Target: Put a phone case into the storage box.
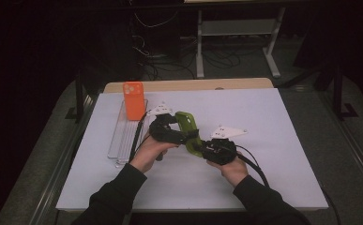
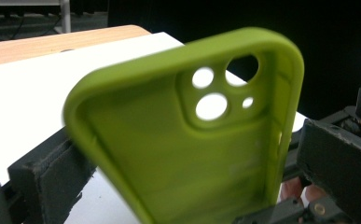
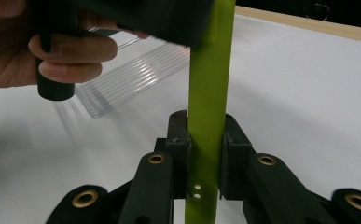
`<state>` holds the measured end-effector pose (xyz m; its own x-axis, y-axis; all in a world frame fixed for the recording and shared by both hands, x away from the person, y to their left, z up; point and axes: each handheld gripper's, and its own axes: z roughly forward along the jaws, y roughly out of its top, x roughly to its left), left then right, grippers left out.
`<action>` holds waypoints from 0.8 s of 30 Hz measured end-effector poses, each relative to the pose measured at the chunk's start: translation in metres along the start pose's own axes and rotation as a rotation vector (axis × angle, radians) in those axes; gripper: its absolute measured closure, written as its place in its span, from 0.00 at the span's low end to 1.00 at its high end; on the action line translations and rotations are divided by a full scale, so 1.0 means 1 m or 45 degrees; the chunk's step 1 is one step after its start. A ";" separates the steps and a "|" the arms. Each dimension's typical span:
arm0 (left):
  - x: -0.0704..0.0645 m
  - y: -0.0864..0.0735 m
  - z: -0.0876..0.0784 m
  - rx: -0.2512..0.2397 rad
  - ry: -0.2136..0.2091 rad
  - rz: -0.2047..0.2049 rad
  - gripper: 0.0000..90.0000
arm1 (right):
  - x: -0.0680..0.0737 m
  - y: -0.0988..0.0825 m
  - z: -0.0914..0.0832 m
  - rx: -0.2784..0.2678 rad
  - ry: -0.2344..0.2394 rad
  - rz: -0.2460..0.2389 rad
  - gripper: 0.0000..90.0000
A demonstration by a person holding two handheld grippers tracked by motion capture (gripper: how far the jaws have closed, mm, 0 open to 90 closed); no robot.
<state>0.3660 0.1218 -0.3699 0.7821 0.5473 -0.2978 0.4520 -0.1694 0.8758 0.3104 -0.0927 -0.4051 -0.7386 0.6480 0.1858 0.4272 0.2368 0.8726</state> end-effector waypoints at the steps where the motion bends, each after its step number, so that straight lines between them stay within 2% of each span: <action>1: 0.001 0.000 0.000 -0.001 -0.001 0.015 0.00 | 0.000 0.000 0.001 0.003 0.000 -0.011 0.84; 6: 0.000 -0.001 0.003 -0.007 0.025 -0.009 0.00 | 0.005 -0.001 0.004 0.014 -0.002 -0.033 0.84; 9: 0.001 -0.001 0.002 -0.019 0.054 -0.017 0.07 | 0.004 -0.002 0.005 0.015 -0.010 -0.046 0.84; 13: 0.001 -0.001 0.003 -0.022 0.047 -0.039 0.11 | 0.004 -0.002 0.005 0.020 -0.020 -0.057 0.84; 19: 0.001 -0.001 0.004 -0.007 0.044 -0.041 0.13 | 0.003 -0.003 0.005 0.036 -0.043 -0.071 0.84; 20: 0.002 0.000 0.004 -0.001 0.037 -0.023 0.13 | 0.003 -0.003 0.005 0.036 -0.044 -0.072 0.83; 22: 0.001 0.001 0.003 -0.005 0.038 -0.031 0.14 | 0.003 -0.003 0.005 0.038 -0.043 -0.069 0.81; 23: 0.000 0.001 0.003 -0.008 0.051 -0.037 0.14 | 0.003 -0.003 0.004 0.037 -0.037 -0.070 0.77; 24: -0.001 0.002 0.002 -0.006 0.057 -0.019 0.14 | 0.003 -0.003 0.004 0.037 -0.034 -0.076 0.69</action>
<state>0.3673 0.1192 -0.3692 0.7551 0.5862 -0.2936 0.4613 -0.1569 0.8732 0.3091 -0.0883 -0.4087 -0.7493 0.6509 0.1217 0.3984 0.2963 0.8680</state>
